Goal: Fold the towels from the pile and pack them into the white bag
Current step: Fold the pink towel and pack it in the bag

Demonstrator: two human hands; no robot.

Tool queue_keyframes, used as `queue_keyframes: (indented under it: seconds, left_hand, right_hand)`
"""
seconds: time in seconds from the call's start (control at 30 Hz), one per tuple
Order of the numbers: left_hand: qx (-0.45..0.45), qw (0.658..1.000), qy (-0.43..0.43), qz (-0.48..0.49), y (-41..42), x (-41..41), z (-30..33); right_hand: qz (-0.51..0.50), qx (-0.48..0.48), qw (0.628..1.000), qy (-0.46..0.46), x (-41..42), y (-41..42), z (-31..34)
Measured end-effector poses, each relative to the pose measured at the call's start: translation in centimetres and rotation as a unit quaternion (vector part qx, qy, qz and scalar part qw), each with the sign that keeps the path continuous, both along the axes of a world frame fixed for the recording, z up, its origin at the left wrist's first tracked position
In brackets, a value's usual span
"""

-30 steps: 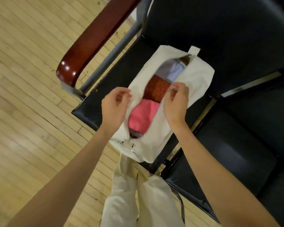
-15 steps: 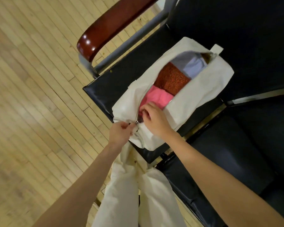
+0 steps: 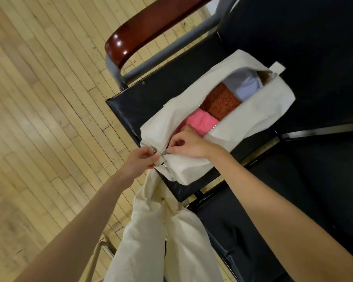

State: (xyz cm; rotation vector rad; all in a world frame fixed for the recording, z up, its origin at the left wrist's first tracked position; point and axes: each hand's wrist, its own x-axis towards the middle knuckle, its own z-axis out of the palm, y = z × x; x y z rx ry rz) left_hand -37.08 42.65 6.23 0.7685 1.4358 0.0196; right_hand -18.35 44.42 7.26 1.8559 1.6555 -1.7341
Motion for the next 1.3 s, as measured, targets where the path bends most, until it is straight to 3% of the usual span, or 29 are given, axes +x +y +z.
queue_keyframes:
  seconds: [0.13, 0.27, 0.43, 0.53, 0.6, 0.67, 0.77, 0.87, 1.07, 1.2, 1.3]
  left_hand:
    - [0.02, 0.999, 0.03, -0.015, -0.2, 0.3, 0.3]
    - [0.032, 0.996, 0.072, -0.048, 0.5, -1.1, 1.3]
    - [0.003, 0.992, 0.091, -0.092, 1.4, -1.7, 2.2]
    - [0.013, 0.969, 0.135, -0.206, 2.4, -0.5, 2.5]
    - [0.104, 0.909, 0.239, -0.325, 2.9, 1.2, 3.1]
    - [0.271, 0.855, 0.295, -0.33, 3.3, 3.5, 3.9]
    - [0.431, 0.831, 0.206, -0.283, 3.7, 7.7, 4.0]
    - [0.442, 0.834, 0.164, -0.288, 4.2, 10.9, 2.8]
    - [0.415, 0.824, 0.16, -0.35, 5.3, 13.2, 1.9]
    - [0.333, 0.849, 0.156, -0.38, 7.6, 13.4, 2.7]
    - [0.279, 0.851, 0.149, -0.419, 9.0, 12.9, 3.2]
  right_hand:
    - [-0.034, 0.059, 0.997, -0.023, -0.4, -0.5, 0.5]
    - [0.037, 0.242, 0.959, -0.144, -0.4, -1.2, 2.4]
    - [-0.116, 0.309, 0.916, -0.228, 4.5, -0.5, 3.6]
    - [-0.209, 0.309, 0.895, -0.245, 7.3, 0.4, 3.3]
    - [-0.22, 0.294, 0.904, -0.217, 7.3, 0.5, 2.8]
    - [-0.253, 0.285, 0.907, -0.179, 7.1, 0.4, 2.5]
    - [-0.328, 0.266, 0.898, -0.122, 6.7, 0.1, 2.8]
    - [-0.339, 0.285, 0.89, -0.11, 6.7, -0.3, 3.0]
    - [-0.228, 0.368, 0.88, -0.196, 8.7, -0.6, 1.9]
    - [-0.299, 0.391, 0.844, -0.213, 11.4, 1.1, 1.3]
    - [-0.407, 0.403, 0.79, -0.219, 15.1, 3.3, 1.3]
